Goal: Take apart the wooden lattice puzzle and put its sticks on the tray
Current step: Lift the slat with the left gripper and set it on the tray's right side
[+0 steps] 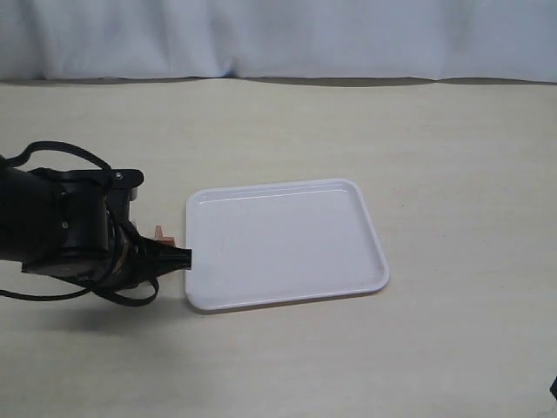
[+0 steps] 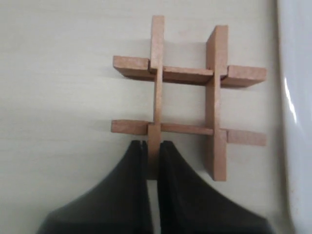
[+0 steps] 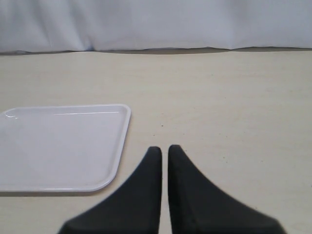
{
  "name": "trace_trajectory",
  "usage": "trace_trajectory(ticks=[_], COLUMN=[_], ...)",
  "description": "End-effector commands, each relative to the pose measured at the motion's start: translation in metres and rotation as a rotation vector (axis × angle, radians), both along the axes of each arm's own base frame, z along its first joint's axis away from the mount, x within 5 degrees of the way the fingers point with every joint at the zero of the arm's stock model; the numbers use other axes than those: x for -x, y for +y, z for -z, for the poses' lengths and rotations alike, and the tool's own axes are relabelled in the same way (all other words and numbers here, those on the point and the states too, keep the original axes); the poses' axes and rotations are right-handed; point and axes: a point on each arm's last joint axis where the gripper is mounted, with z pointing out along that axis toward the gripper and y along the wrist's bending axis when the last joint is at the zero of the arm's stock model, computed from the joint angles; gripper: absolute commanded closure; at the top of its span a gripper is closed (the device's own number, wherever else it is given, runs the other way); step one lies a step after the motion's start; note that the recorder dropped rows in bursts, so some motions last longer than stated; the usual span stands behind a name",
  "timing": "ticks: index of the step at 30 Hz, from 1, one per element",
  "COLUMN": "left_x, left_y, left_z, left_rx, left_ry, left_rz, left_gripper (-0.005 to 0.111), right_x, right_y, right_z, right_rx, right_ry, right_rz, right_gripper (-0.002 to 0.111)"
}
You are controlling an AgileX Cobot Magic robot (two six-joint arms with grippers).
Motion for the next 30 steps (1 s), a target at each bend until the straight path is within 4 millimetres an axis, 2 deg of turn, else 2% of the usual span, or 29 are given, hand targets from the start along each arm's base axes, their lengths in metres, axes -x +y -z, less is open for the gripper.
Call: trace_trajectory(ticks=[1,7,13,17,20,24,30], left_x=[0.002,0.002,-0.007,-0.014,-0.019,-0.024,-0.025], left_y=[0.002,0.002,-0.020,-0.048,-0.071,-0.104,-0.159], left_z=[-0.015,-0.033,-0.056,-0.067,-0.062,-0.043,-0.031], left_rx=[-0.001,0.053,0.251,0.499,0.615,0.631,0.698], left_ry=[-0.037,-0.089,-0.185,-0.252,-0.255,-0.211,-0.207], left_rz=[-0.004,-0.004,0.086,0.210,0.282,0.343,0.496], left_gripper=[0.107,0.107,0.107,0.107,0.107,0.107,0.107], right_x=[0.000,0.000,0.000,0.000,0.000,0.000,0.000], right_y=[0.000,0.000,0.000,0.000,0.000,0.000,0.000], right_z=[0.001,0.001,0.001,0.001,0.001,0.001,0.001], right_rx=[-0.002,-0.002,-0.002,-0.002,-0.002,-0.002,-0.002], right_ry=[0.001,0.001,0.003,0.003,0.003,0.003,0.003], right_rz=[0.006,0.006,0.006,0.006,0.006,0.006,0.006], right_gripper=[0.104,0.104,0.104,0.104,0.104,0.104,0.104])
